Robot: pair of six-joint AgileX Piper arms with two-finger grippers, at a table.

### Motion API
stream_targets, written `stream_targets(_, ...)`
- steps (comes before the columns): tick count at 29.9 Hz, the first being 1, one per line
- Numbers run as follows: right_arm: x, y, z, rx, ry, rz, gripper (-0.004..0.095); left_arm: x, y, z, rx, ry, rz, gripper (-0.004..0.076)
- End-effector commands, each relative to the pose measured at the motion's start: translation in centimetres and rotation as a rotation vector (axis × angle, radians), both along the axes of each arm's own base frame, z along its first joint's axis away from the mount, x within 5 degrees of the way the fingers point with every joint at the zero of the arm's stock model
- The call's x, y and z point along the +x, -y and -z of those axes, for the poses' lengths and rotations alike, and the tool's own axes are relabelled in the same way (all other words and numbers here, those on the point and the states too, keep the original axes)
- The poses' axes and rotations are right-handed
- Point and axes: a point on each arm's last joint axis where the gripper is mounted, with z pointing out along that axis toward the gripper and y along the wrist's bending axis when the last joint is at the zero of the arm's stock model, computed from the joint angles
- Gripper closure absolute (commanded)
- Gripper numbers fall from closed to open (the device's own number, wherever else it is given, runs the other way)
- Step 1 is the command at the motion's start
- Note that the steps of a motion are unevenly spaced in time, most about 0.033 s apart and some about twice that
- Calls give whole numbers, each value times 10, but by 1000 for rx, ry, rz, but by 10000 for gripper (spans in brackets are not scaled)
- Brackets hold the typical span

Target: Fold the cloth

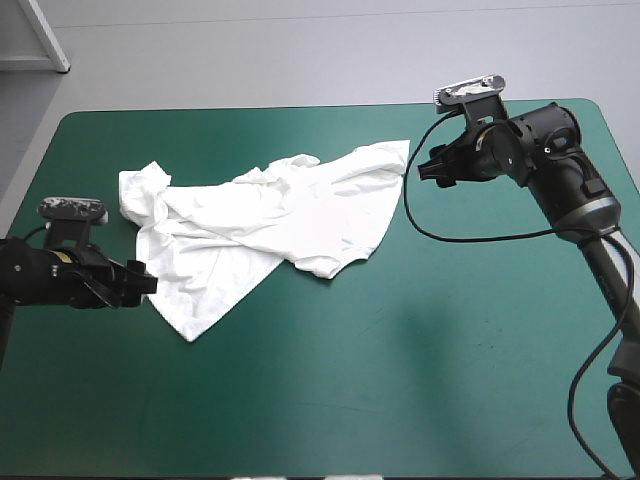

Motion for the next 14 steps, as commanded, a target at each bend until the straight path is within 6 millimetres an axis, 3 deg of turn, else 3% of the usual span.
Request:
stream_targets(1,-9,4,-23,40,101,-15,237,-2,10,21,-53,-9,22,174)
stream_targets(7,-9,3,-24,51,112,-22,237,-6,34,86,-44,-32,104,216)
stream_targets(14,-12,2,-21,43,63,-46,237,13,47,113,-24,-32,135,216)
